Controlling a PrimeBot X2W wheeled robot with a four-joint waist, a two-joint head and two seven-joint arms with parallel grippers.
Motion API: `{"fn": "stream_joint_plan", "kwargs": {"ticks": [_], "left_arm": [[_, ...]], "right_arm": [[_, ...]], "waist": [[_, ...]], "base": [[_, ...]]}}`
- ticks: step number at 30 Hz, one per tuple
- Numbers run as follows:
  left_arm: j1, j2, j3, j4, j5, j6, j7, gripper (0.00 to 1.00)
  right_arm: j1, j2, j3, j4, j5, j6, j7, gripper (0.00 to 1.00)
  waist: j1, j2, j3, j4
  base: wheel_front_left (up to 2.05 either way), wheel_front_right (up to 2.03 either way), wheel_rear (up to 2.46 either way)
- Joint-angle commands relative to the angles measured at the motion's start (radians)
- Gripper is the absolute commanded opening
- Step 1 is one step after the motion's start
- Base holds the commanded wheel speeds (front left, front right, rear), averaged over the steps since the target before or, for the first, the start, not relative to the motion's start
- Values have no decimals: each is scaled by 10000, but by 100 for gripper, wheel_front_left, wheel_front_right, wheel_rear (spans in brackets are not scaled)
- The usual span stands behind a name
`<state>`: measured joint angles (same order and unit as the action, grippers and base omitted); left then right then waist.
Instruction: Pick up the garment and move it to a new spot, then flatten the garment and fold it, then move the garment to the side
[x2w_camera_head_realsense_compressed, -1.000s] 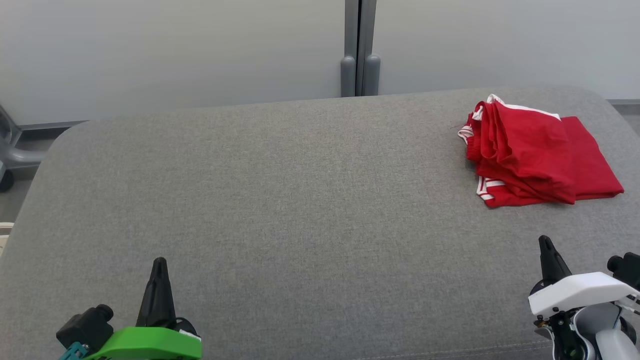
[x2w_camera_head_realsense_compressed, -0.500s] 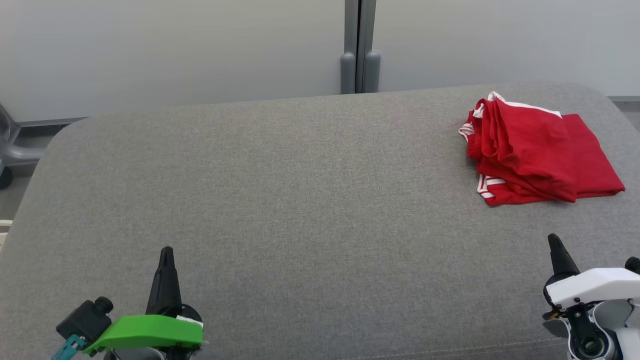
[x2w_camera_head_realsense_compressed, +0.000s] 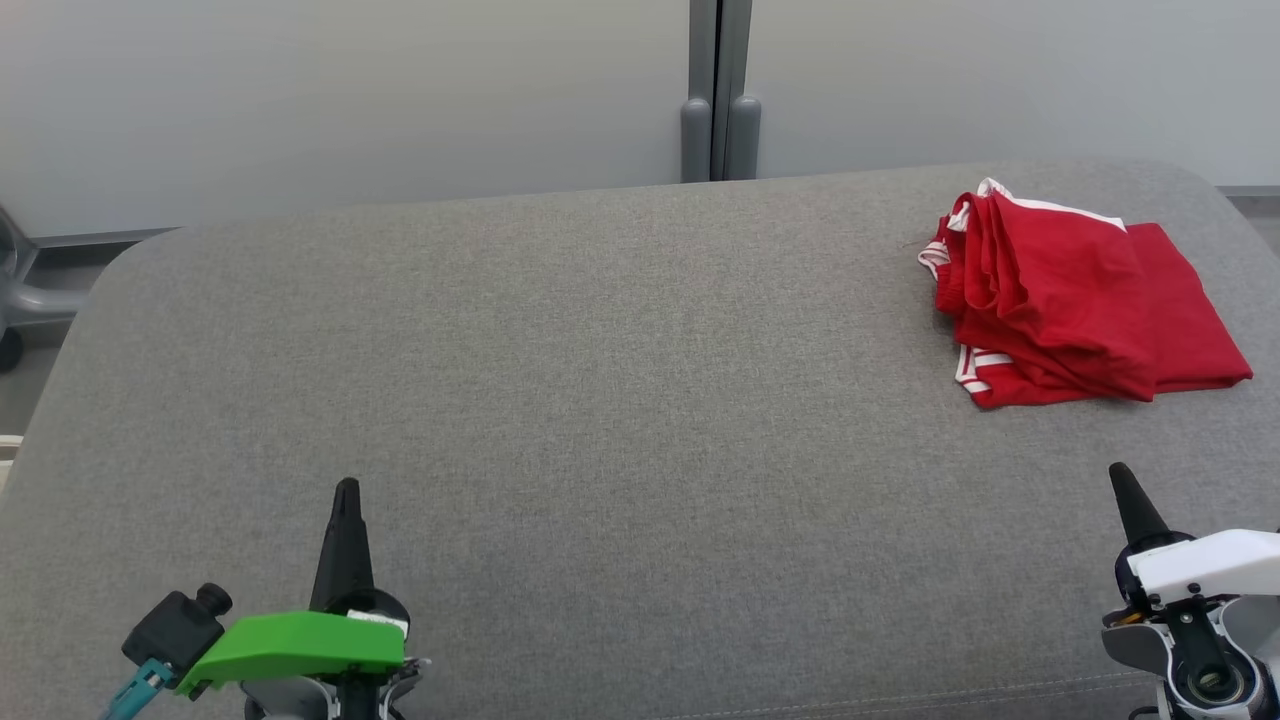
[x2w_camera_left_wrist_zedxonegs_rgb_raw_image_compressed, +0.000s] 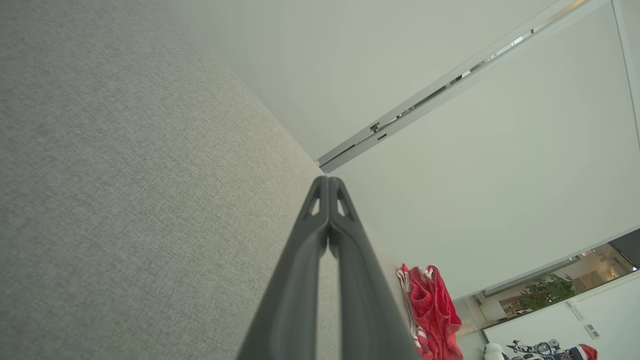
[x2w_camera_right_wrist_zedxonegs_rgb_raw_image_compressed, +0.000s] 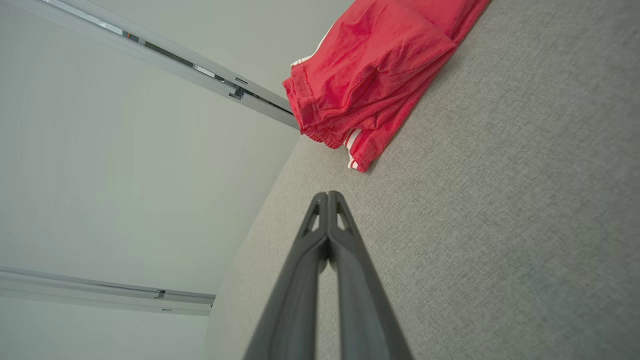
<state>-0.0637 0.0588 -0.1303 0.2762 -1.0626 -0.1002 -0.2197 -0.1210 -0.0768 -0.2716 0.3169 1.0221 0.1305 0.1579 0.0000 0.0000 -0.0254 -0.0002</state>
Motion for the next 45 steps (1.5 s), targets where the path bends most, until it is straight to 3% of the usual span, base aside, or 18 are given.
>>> {"fn": "stream_joint_plan", "kwargs": {"ticks": [1, 45], "left_arm": [[-347, 29, -35, -53, -249, -67, 32, 0], [-1058, -54, -796, 209, -4544, -257, 230, 0]], "right_arm": [[-252, -43, -96, -63, 246, 5, 90, 0], [-568, 33, -1406, 114, 4111, 4, 1878, 0]], "waist": [[0, 0, 7, 0], [0, 0, 265, 1]], "base": [[0, 0, 0], [0, 0, 0]]}}
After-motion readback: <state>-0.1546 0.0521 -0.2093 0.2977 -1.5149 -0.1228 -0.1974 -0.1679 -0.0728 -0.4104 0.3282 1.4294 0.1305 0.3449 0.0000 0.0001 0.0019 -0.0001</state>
